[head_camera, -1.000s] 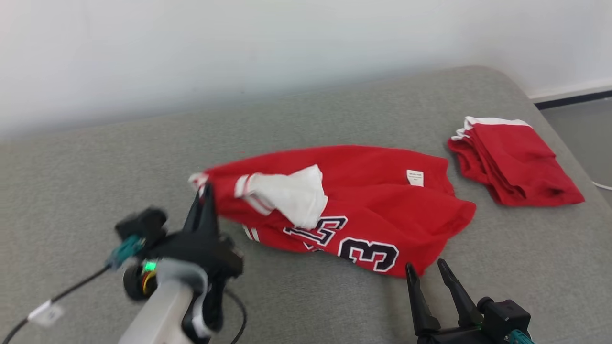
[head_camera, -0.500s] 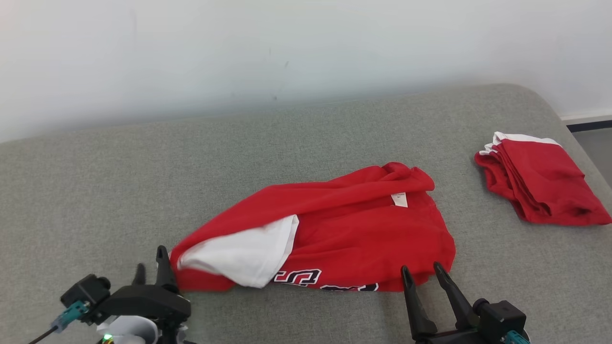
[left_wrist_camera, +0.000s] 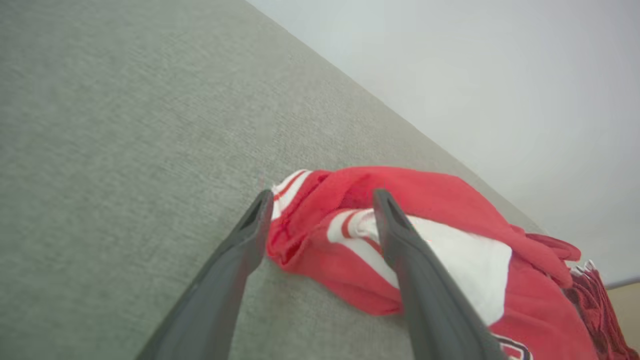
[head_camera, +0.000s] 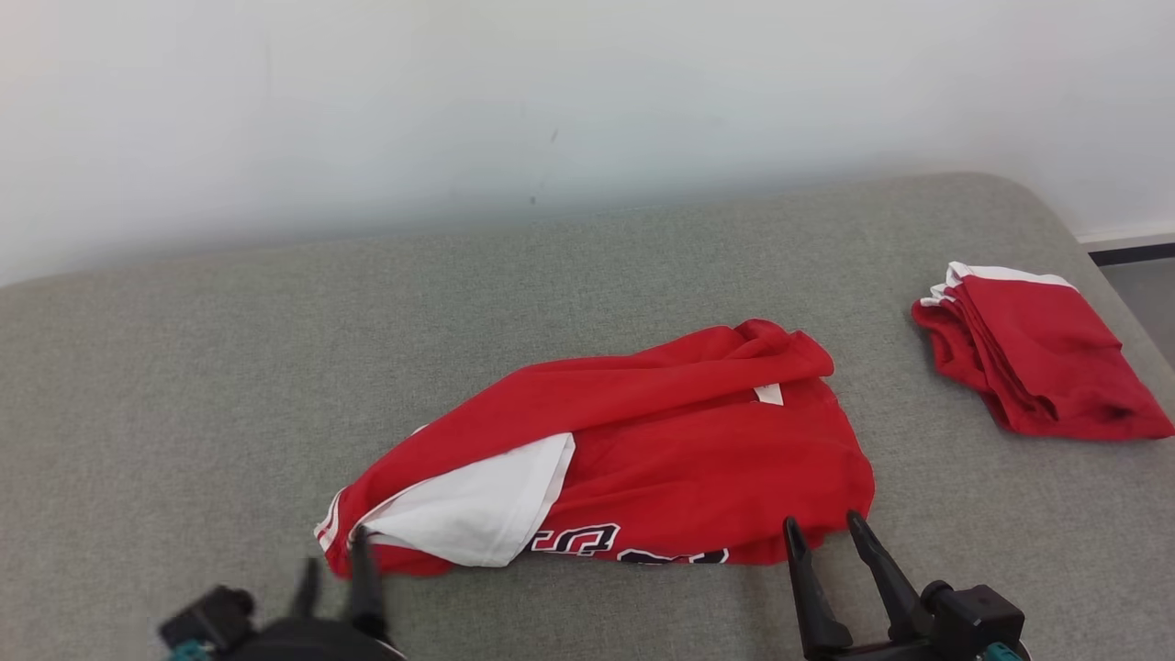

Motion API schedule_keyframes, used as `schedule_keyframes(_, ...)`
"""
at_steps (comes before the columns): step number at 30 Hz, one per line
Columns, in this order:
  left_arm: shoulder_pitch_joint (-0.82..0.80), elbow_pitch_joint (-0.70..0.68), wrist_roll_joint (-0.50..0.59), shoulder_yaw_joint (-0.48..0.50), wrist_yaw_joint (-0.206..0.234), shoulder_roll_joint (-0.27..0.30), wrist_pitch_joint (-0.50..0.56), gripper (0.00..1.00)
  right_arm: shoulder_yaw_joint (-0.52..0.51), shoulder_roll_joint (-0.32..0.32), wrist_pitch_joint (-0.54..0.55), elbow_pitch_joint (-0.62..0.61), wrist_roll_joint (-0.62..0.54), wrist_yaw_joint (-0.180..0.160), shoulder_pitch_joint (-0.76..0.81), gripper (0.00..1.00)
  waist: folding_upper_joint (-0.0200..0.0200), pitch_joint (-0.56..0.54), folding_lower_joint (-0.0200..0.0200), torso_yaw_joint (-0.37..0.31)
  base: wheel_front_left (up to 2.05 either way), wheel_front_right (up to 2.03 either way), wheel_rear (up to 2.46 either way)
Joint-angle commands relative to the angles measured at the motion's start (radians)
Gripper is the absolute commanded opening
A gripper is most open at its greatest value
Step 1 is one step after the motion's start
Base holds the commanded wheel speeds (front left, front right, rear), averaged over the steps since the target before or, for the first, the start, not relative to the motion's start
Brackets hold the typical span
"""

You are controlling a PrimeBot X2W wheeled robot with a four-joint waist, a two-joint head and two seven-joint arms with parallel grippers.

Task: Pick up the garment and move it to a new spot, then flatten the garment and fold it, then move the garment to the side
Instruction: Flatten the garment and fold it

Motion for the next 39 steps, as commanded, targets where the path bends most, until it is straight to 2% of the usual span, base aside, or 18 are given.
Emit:
schedule_keyframes(1, 0.037, -0.035, 0.01, -0.029, 0.001, -0.009, 0.026, 1.0, -0.004, 0.003, 0.003, -0.007, -0.005, -0.002, 0.008, 1.0, 0.0, 0.002, 0.0001, 0.003, 0.0, 0.0, 0.0)
schedule_keyframes(5, 0.072, -0.085, -0.001, -0.089, -0.006, -0.027, 0.103, 1.0, -0.01, 0.003, 0.0, -0.013, -0.001, -0.002, 0.006, 1.0, 0.0, 0.011, 0.0001, 0.008, 0.0, 0.0, 0.0)
schedule_keyframes(11, 0.054, -0.109, 0.01, -0.133, 0.012, -0.031, 0.166, 1.0, 0.001, 0.003, -0.01, -0.004, 0.012, -0.002, -0.007, 1.0, 0.0, 0.026, 0.0001, 0.003, 0.0, 0.0, 0.0)
schedule_keyframes(17, 0.005, -0.076, 0.04, -0.161, 0.013, -0.027, 0.182, 1.0, 0.002, 0.003, -0.017, 0.006, 0.015, -0.002, -0.017, 1.0, 0.0, 0.041, 0.0001, -0.013, 0.0, 0.0, 0.0)
schedule_keyframes(24, -0.038, -0.03, 0.063, -0.184, -0.005, -0.023, 0.187, 1.0, -0.001, 0.003, -0.028, 0.014, 0.018, -0.002, -0.026, 1.0, 0.0, 0.049, 0.0001, -0.026, 0.0, 0.0, 0.0)
schedule_keyframes(25, -0.039, -0.026, 0.064, -0.186, -0.009, -0.022, 0.187, 0.6, -0.002, 0.003, -0.028, 0.015, 0.018, -0.002, -0.025, 1.0, 0.0, 0.049, 0.0001, -0.026, 0.0, 0.0, 0.0)
schedule_keyframes(26, -0.04, -0.024, 0.065, -0.187, -0.013, -0.02, 0.185, 0.16, -0.004, 0.003, -0.028, 0.016, 0.018, -0.002, -0.025, 1.0, 0.0, 0.05, 0.0001, -0.025, 0.0, 0.0, 0.0)
schedule_keyframes(27, -0.039, -0.024, 0.066, -0.189, -0.014, -0.02, 0.184, 0.0, -0.006, 0.003, -0.03, 0.017, 0.019, -0.002, -0.023, 1.0, 0.0, 0.05, 0.0001, -0.022, 0.0, 0.0, 0.0)
schedule_keyframes(35, 0.026, -0.1, 0.025, -0.177, -0.03, -0.002, 0.204, 0.0, -0.013, 0.003, -0.036, 0.024, 0.022, -0.002, -0.015, 1.0, 0.0, 0.043, 0.0001, 0.012, 0.0, 0.0, 0.0)
schedule_keyframes(39, 0.076, -0.176, -0.001, -0.17, -0.02, 0.029, 0.236, 0.0, -0.011, 0.003, -0.037, 0.025, 0.025, -0.002, -0.013, 1.0, 0.0, 0.042, 0.0001, 0.032, 0.0, 0.0, 0.0)
